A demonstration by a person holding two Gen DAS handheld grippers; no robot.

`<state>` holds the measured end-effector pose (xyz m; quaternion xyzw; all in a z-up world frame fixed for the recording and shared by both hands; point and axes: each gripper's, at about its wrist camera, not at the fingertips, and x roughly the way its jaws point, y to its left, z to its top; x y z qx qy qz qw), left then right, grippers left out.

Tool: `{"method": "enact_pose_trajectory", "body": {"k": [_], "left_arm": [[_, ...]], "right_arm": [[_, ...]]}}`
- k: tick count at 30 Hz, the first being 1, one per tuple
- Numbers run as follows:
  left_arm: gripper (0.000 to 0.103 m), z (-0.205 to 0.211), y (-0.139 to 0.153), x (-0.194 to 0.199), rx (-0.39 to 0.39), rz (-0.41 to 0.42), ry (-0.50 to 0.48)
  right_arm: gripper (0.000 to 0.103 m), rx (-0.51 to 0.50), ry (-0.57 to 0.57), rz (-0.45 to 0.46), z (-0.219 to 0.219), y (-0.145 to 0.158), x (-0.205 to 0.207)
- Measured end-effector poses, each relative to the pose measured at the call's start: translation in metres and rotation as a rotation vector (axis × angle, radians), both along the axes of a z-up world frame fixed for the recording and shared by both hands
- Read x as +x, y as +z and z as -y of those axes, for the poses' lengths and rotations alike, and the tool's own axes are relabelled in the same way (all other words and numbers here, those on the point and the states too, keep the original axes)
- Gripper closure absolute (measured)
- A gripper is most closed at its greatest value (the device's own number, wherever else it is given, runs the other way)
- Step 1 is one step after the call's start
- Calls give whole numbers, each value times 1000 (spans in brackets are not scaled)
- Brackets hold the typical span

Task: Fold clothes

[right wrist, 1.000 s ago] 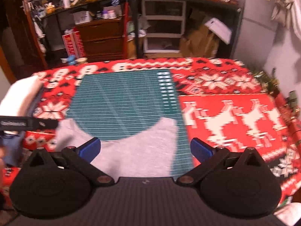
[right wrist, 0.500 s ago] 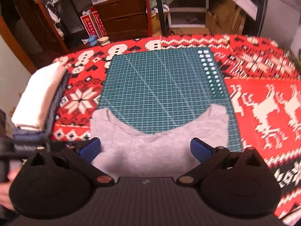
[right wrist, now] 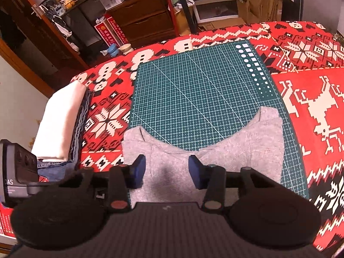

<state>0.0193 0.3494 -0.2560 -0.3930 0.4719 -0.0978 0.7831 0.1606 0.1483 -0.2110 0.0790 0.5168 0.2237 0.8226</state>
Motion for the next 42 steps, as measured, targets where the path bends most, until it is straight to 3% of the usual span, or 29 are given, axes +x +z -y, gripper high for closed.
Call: {"method": "enact_pose_trajectory", "body": {"k": [2, 4, 5, 10, 19, 24, 29, 35, 42], "left_arm": [[90, 2, 0, 1, 1, -7, -3], [100, 4, 2, 1, 13, -4, -5], [100, 6, 4, 0, 26, 6, -3], [101, 10, 16, -8, 84, 55, 0], [101, 5, 9, -6, 79, 24, 17], [101, 3, 6, -5, 63, 12, 21], [101, 3, 3, -4, 56, 6, 21], [101, 0, -1, -2, 36, -7, 26], [101, -4, -7, -1, 5, -20, 29]], "right_arm": [[60, 10, 1, -10, -1, -2, 0], [63, 10, 2, -12, -1, -3, -2], [65, 11, 4, -14, -2, -5, -2], [98, 0, 13, -40, -9, -19, -2], [99, -64, -5, -71, -25, -54, 12], [99, -54, -45, -65, -20, -52, 22], [98, -45, 4, -55, -32, -49, 21], [103, -64, -15, -72, -37, -68, 34], [99, -33, -61, -66, -29, -66, 41]]}}
